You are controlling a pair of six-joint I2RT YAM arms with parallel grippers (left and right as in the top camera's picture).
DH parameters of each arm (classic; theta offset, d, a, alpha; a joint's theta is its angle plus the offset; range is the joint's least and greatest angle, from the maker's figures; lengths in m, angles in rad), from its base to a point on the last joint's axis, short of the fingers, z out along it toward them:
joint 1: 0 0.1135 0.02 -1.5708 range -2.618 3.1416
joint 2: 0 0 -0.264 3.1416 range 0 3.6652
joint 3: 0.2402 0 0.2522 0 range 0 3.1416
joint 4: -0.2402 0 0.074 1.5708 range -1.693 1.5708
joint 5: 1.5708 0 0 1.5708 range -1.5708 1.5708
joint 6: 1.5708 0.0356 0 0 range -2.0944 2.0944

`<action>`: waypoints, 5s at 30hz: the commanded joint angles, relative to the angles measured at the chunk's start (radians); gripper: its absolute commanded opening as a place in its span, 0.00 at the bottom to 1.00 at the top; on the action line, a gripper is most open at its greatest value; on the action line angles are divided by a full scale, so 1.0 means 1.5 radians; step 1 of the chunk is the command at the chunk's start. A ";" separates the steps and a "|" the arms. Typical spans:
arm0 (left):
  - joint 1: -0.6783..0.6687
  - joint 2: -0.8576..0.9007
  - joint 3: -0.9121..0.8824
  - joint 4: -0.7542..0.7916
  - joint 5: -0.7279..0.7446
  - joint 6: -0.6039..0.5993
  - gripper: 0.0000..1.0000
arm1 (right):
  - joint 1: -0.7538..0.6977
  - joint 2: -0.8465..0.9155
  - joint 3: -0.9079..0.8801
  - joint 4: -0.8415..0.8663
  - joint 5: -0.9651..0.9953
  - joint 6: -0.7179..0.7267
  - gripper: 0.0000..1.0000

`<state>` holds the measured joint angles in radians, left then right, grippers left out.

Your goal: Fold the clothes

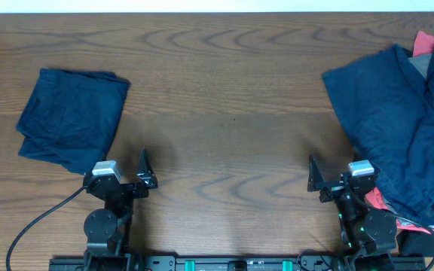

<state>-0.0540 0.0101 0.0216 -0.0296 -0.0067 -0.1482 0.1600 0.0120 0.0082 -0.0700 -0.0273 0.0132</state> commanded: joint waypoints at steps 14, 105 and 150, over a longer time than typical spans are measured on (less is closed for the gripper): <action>0.003 -0.004 -0.012 -0.029 -0.006 0.014 0.98 | -0.004 -0.005 -0.002 -0.001 -0.004 -0.009 0.99; 0.003 0.586 0.434 -0.436 0.152 -0.022 0.98 | -0.068 0.885 0.555 -0.279 0.023 -0.011 0.99; 0.003 0.594 0.434 -0.431 0.154 -0.022 0.98 | -0.108 1.062 0.612 -0.154 0.284 -0.007 0.01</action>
<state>-0.0540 0.8982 0.6479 -0.6765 0.2111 -0.1799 -0.0051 1.6852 0.8806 -0.2981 0.4118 -0.0082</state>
